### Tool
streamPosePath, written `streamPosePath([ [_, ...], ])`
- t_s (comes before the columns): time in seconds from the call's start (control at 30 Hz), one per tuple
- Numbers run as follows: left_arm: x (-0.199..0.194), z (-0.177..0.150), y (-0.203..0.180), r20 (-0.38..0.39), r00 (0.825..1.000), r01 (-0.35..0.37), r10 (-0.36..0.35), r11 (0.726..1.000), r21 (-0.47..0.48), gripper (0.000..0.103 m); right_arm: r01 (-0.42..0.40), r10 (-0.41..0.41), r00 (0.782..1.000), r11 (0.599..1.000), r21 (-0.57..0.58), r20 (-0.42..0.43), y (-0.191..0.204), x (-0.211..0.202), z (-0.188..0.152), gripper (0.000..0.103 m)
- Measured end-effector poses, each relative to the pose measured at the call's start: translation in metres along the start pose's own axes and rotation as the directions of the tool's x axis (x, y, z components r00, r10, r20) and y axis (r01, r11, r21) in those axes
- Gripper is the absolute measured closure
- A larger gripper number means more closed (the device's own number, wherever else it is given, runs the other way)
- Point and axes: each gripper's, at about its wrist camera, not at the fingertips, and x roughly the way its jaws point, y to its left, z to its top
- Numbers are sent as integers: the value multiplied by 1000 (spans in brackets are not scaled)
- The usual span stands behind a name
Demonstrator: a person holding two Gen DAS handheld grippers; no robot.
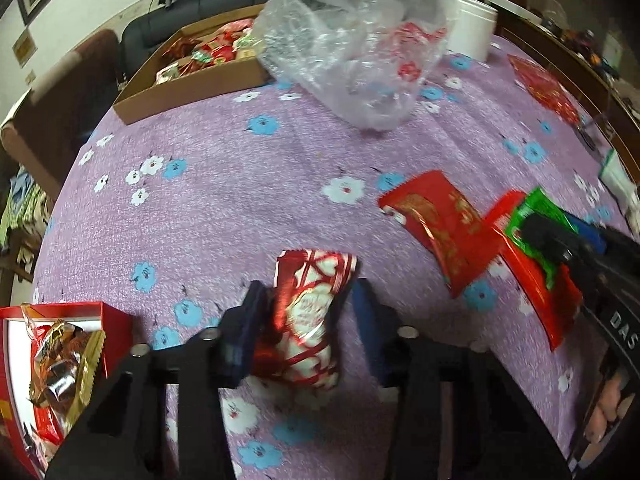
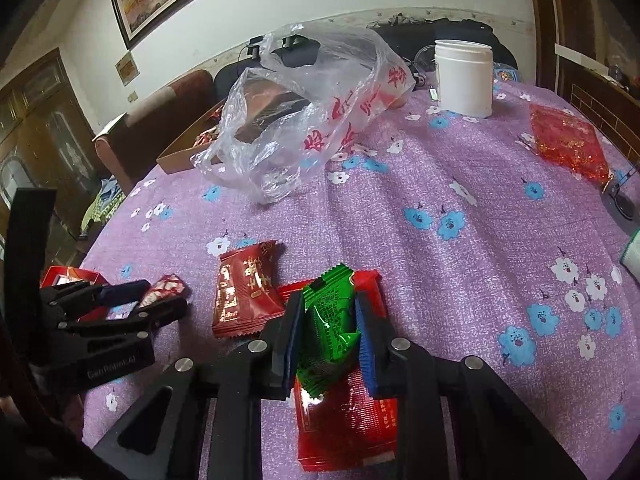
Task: Organize snacks
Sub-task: 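Grasp the red-white heart packet with the left gripper while the right grasps the green packet, then carry both packets into the red box and open both grippers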
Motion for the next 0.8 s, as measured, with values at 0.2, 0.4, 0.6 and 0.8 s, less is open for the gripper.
streamPosePath([
  [0.2,-5,-11,-9,13,1000,4,-4,1000,29,75,-5,5,1000,1000,12,-7,-1,-1,1,78],
  [0.4,-16,-30,-13,15,999,33,-34,999,38,77,-16,16,1000,999,40,6,-5,-7,3,79],
  [0.6,-30,-51,-21,21,996,81,-82,996,35,78,-52,50,998,996,68,33,-9,-14,5,79],
  [0.8,-38,-63,-24,26,991,134,-134,991,28,79,-69,65,996,995,71,58,-8,-19,6,79],
])
